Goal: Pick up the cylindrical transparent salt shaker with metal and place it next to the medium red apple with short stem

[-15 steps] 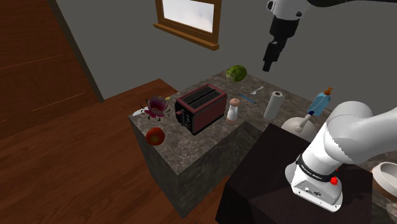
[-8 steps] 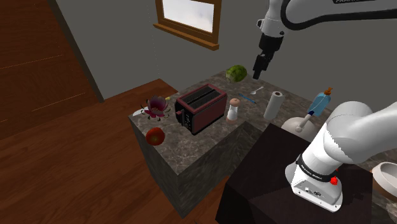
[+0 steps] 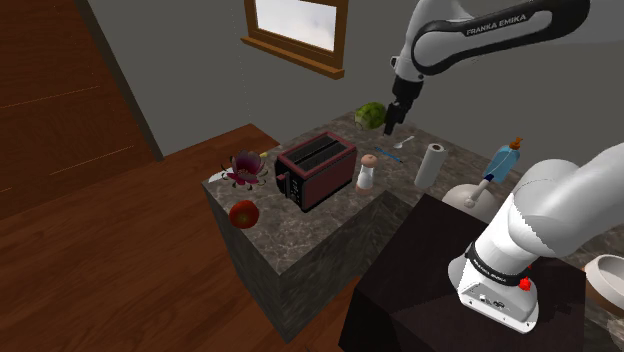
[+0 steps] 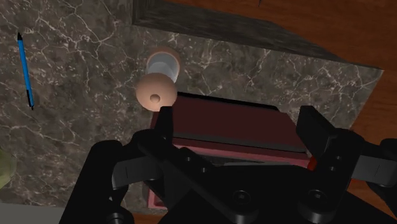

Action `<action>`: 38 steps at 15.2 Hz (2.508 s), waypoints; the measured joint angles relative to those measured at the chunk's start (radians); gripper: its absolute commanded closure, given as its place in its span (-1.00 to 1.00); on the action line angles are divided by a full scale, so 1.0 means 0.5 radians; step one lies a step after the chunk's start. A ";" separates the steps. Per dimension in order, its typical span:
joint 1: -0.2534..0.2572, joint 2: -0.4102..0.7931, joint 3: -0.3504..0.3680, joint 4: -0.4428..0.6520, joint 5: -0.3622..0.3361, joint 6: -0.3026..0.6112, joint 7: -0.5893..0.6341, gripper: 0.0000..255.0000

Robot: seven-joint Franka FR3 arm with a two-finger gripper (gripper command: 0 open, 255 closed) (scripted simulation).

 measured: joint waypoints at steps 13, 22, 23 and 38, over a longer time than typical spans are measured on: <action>0.088 1.021 -0.332 0.245 0.608 0.681 -0.678 -1.00; -0.018 1.522 -0.246 0.448 1.078 0.864 -1.075 -1.00; -0.021 1.545 -0.235 0.448 1.100 0.884 -1.089 -1.00; -0.037 1.609 -0.204 0.458 1.160 0.931 -1.131 1.00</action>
